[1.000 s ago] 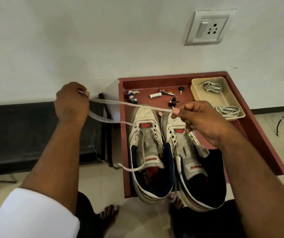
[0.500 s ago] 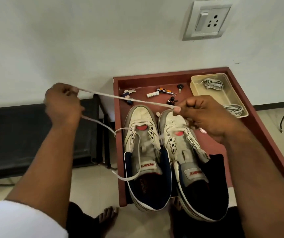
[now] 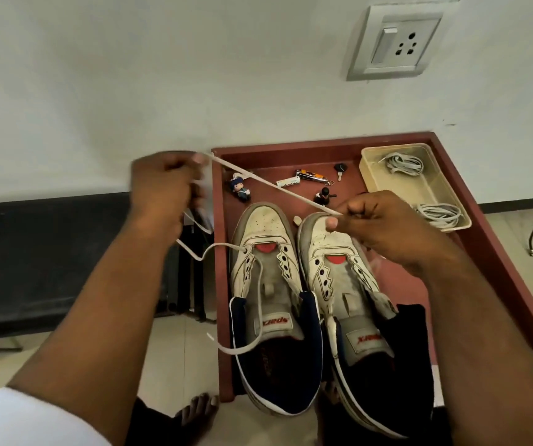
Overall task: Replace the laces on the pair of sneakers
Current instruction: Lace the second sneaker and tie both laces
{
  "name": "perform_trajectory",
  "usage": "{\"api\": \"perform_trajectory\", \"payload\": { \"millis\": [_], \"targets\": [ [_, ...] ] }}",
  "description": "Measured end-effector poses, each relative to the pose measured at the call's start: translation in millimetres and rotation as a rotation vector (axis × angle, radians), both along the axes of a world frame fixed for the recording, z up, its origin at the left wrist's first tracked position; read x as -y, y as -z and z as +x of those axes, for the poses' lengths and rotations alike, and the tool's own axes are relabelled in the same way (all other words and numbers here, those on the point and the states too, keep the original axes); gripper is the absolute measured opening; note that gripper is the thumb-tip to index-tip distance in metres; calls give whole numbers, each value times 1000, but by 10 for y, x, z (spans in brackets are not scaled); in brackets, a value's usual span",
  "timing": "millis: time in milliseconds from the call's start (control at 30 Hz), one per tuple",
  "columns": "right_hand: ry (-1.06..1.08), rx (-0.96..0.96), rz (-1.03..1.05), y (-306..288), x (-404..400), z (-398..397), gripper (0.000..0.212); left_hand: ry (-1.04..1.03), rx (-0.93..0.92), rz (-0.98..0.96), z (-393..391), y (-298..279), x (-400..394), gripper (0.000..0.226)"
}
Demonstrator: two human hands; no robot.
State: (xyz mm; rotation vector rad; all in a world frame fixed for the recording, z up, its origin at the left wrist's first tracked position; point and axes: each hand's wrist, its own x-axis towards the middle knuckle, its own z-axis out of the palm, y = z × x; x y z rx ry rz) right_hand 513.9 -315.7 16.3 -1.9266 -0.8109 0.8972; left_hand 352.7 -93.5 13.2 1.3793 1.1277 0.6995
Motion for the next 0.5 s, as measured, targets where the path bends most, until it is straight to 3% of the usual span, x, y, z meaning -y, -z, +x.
{"api": "perform_trajectory", "payload": {
  "millis": [67, 133, 333, 500],
  "targets": [
    [16, 65, -33, 9, 54, 70, 18, -234, -2, 35, -92, 52, -188, 12],
    [7, 105, -72, 17, 63, 92, 21, -272, -38, 78, -146, 133, -276, 10],
    [-150, 133, -186, 90, -46, -2, 34, 20, -215, 248, -9, 233, -134, 10],
    [-229, 200, -279, 183, -71, -22, 19, 304, -435, 188, -28, 251, -90, 6]
  ]
}}
